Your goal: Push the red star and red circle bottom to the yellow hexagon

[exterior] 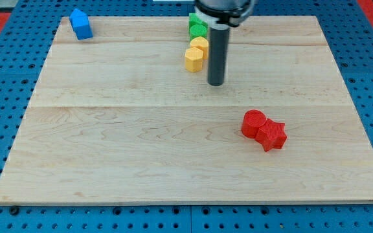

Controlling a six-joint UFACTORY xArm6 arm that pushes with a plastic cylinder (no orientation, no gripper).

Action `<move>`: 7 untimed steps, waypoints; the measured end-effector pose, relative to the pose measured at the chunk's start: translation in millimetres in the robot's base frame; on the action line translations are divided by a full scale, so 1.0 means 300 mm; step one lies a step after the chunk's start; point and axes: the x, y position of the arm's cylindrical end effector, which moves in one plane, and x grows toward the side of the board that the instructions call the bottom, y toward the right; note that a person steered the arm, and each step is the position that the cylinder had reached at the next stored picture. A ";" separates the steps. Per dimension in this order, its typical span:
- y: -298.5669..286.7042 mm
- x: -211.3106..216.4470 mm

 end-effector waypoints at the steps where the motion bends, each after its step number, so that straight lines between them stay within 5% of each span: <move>1: 0.178 0.102; 2: 0.379 0.214; 3: 0.414 0.398; 4: 0.314 0.433; 7: 0.044 0.272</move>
